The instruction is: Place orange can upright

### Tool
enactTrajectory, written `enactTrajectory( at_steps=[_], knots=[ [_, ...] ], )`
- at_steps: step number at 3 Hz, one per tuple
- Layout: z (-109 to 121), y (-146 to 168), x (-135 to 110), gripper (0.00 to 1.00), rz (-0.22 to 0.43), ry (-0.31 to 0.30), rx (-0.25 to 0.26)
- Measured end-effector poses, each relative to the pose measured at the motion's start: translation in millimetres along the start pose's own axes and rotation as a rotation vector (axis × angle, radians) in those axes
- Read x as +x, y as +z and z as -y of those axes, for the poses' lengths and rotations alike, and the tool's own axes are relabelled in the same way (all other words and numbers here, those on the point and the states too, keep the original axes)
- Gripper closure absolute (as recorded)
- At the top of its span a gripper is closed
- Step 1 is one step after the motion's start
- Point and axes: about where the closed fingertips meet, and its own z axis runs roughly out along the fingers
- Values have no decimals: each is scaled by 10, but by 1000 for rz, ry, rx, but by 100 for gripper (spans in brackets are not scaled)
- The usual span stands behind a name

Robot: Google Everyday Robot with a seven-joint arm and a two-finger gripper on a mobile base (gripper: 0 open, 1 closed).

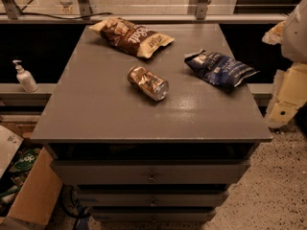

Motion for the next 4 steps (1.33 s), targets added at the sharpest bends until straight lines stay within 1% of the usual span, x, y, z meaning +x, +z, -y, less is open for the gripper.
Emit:
enactTrajectory(
  at_steps=[1, 2, 3, 4],
  knots=[
    [0, 0, 0, 0, 0, 0, 0],
    [26, 37, -217, 0, 38, 6, 14],
    [90, 169, -571, 0, 82, 42, 42],
    [202, 388, -976, 0, 111, 107, 82]
  ],
)
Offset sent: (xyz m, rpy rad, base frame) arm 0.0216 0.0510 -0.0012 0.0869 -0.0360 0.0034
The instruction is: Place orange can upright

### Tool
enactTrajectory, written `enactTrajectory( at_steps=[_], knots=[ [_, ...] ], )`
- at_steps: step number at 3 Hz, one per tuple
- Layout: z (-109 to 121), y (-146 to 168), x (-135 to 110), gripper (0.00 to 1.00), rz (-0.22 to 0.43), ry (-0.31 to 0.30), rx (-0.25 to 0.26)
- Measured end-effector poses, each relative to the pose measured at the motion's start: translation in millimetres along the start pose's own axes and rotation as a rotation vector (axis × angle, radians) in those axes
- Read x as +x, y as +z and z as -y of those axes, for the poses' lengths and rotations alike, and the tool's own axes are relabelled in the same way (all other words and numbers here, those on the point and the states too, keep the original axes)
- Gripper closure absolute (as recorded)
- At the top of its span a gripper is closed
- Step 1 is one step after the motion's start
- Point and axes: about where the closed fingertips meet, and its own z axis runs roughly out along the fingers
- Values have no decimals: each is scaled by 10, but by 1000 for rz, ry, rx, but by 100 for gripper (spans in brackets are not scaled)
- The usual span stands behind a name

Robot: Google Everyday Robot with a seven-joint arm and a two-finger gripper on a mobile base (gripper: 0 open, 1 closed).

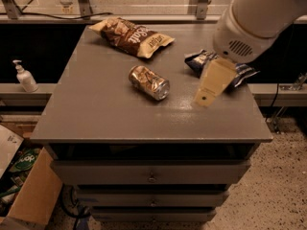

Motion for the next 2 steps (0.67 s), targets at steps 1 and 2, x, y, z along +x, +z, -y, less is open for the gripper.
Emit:
enactTrajectory(
  at_steps=[1, 2],
  knots=[
    [33, 282, -350, 0, 8, 69, 28],
    [39, 277, -371, 0, 10, 136, 34]
  ],
)
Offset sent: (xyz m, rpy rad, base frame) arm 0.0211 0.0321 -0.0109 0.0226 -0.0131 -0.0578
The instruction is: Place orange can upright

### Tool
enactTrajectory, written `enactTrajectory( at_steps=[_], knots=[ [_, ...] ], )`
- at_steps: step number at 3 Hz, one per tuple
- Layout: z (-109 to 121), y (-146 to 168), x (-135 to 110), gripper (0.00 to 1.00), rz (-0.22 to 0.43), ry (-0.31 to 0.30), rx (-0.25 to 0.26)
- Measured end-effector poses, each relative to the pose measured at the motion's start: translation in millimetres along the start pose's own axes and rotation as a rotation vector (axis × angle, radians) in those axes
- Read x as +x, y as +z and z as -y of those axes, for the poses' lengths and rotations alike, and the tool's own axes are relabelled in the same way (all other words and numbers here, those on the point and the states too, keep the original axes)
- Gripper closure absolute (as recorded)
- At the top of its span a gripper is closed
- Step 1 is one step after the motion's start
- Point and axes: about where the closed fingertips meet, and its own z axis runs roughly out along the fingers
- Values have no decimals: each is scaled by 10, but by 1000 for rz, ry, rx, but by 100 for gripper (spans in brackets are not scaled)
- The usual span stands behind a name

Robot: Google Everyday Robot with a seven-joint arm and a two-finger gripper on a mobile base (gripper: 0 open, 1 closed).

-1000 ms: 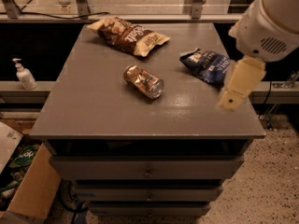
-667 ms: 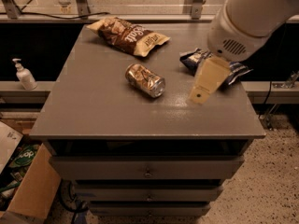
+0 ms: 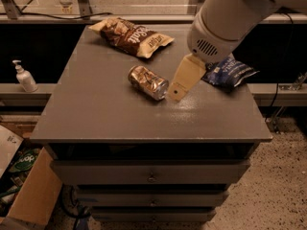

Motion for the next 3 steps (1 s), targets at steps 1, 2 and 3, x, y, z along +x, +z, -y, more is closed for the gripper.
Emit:
enactTrajectory(
  at_steps=[1, 2, 3],
  knots=[
    [4, 6, -9, 0, 5, 3, -1],
    [-37, 215, -230, 0, 23, 11, -18],
    [-88, 541, -507, 0, 11, 13, -45]
  ],
)
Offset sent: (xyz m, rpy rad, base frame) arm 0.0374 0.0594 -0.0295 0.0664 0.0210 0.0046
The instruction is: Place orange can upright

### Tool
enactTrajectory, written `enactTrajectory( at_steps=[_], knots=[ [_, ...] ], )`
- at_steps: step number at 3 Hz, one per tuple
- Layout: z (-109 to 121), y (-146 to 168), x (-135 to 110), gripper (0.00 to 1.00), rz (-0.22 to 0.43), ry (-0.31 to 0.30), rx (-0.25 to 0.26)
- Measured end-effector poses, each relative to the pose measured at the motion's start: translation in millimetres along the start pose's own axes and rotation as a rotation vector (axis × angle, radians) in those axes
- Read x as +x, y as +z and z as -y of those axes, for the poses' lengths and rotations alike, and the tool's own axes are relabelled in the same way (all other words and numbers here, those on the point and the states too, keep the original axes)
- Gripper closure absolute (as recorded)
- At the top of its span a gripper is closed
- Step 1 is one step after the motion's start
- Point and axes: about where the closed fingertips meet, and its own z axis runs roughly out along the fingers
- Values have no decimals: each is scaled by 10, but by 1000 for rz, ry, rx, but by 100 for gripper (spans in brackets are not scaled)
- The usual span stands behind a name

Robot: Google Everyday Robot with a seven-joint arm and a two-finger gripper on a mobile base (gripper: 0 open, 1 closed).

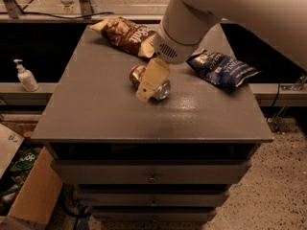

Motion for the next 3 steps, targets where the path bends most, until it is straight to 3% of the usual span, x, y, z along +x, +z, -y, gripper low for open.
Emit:
enactTrajectory(
  at_steps=[2, 3],
  knots=[
    [-134, 628, -392, 0, -52, 43, -80],
    [-174, 871, -433, 0, -79, 79, -105]
  ],
)
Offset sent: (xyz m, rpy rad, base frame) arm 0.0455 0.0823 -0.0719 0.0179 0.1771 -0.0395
